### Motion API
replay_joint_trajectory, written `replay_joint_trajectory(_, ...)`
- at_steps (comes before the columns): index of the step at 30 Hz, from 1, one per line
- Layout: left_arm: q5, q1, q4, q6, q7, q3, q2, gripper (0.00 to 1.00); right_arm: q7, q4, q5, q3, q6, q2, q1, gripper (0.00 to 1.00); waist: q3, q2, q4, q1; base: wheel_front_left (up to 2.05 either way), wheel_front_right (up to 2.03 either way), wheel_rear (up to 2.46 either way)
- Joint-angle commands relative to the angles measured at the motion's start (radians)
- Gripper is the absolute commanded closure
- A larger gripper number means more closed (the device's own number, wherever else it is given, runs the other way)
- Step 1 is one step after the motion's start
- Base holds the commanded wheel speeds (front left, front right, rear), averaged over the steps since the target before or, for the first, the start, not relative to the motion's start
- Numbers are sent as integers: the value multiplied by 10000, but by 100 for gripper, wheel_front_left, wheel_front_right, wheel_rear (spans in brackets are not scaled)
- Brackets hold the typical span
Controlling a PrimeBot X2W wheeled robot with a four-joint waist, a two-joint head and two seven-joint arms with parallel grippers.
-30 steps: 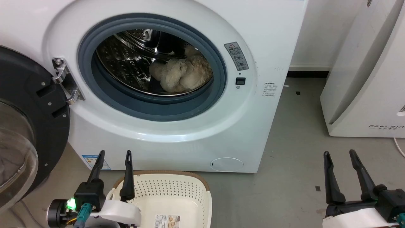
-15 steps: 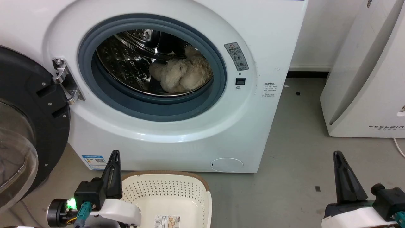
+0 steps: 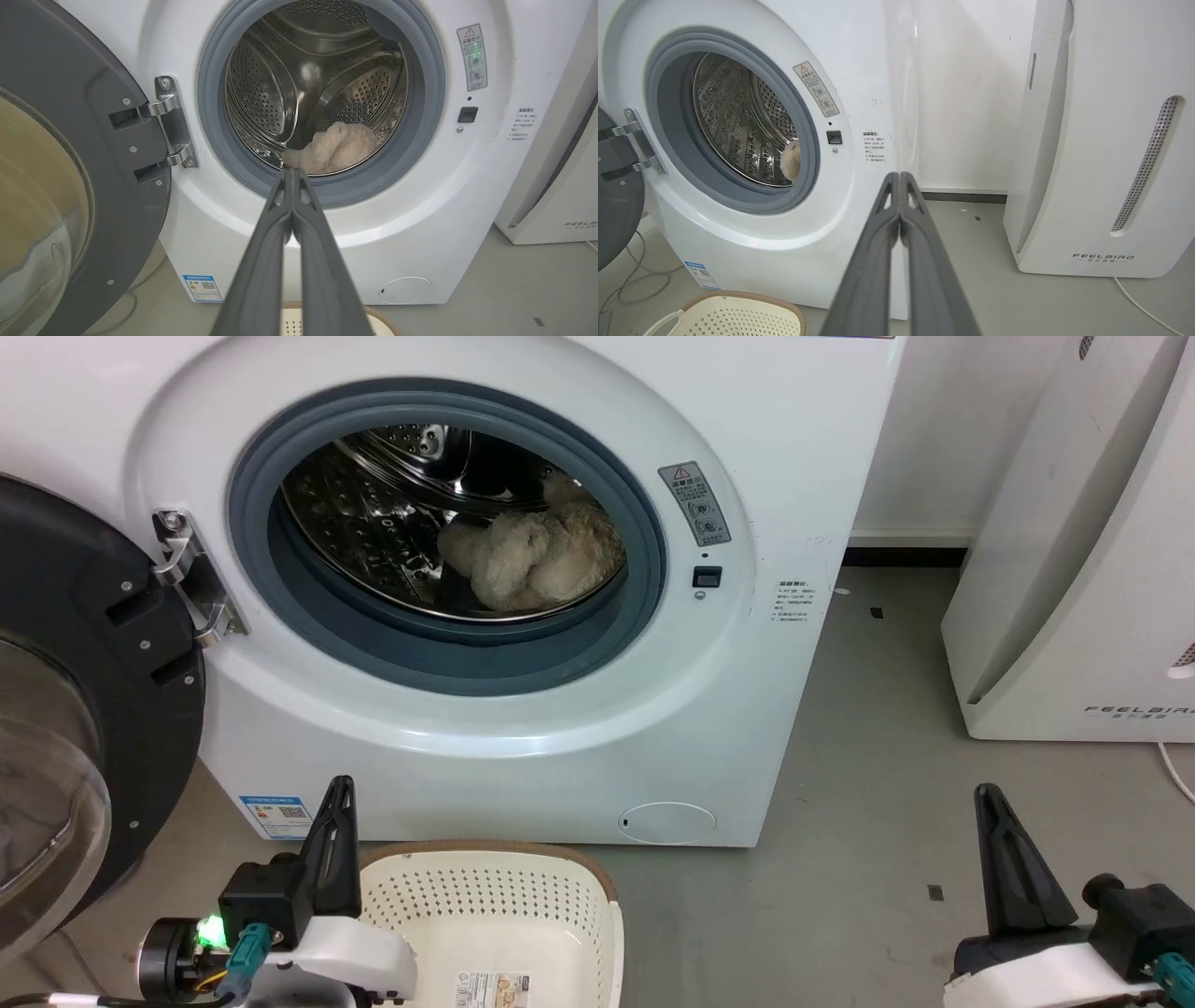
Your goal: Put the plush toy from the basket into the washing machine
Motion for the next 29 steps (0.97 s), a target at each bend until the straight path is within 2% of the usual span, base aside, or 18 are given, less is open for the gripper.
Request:
replay_joint_trajectory(1,68,111,-87,-23,78,-18,-26,100,98,-19,-128,32,-2,-1,-76,100,-2,-1,-4,1,0,0,0)
replay_joint_trajectory(29,154,227,-444,-48,651,-39,-59,100,673,-41,-425,156,-4,-2,-162,100,-45,-1,-83,1,0,0,0)
